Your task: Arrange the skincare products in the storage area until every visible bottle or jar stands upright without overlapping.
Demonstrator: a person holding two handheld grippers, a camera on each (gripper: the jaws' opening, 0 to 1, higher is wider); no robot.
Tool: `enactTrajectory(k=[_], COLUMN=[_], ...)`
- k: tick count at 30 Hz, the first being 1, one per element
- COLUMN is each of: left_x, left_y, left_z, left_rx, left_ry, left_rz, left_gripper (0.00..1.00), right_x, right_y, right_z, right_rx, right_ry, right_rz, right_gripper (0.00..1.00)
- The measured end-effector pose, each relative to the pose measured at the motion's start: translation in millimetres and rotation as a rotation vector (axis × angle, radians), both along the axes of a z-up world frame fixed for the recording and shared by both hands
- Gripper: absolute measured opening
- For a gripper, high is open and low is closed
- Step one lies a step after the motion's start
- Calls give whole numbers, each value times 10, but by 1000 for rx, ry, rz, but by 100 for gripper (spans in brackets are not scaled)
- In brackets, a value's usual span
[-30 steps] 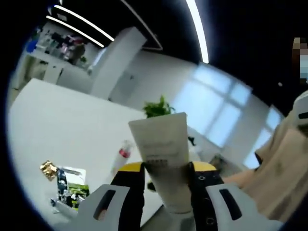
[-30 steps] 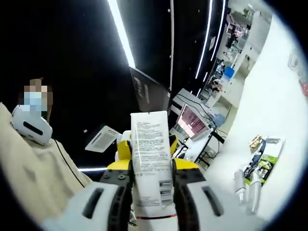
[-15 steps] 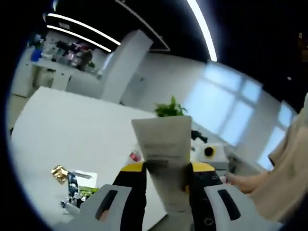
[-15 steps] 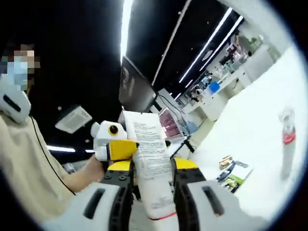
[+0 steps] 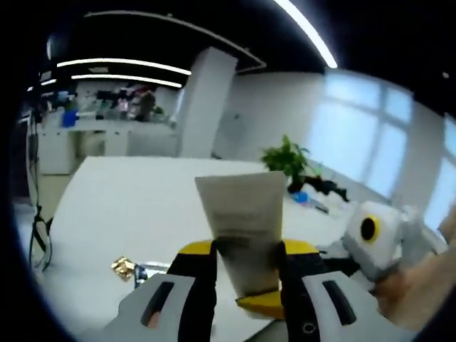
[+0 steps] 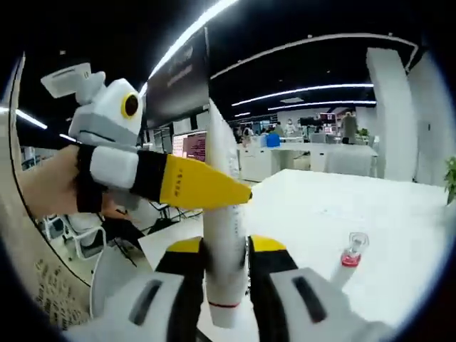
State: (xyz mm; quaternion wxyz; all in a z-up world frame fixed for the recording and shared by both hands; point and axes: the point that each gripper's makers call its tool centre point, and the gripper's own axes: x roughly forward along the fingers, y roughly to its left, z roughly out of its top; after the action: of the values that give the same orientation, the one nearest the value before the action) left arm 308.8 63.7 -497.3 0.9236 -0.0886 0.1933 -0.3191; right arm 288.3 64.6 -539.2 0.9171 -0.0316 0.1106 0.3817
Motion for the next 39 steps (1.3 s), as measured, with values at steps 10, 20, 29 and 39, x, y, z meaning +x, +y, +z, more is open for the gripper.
enactTrajectory(k=[10,20,29,39], left_x=[-100,-158,-233,-410], left_y=[-142,-226,-315,-366], left_z=[42,70,262,377], left_rx=[3,-52,-120,-160], left_ry=[-51,-19,-40,-42], left_rz=[21,-127,-337,-536], left_gripper=[31,31,27,18], right_x=[-84,-118,-142,-314], right_y=[-67,-188,-258,-248], right_z=[0,2,183,463], right_rx=[135,162,286,439], right_ry=[87,80,81,87], right_rz=[36,99,214,389], right_gripper=[18,16,15,15])
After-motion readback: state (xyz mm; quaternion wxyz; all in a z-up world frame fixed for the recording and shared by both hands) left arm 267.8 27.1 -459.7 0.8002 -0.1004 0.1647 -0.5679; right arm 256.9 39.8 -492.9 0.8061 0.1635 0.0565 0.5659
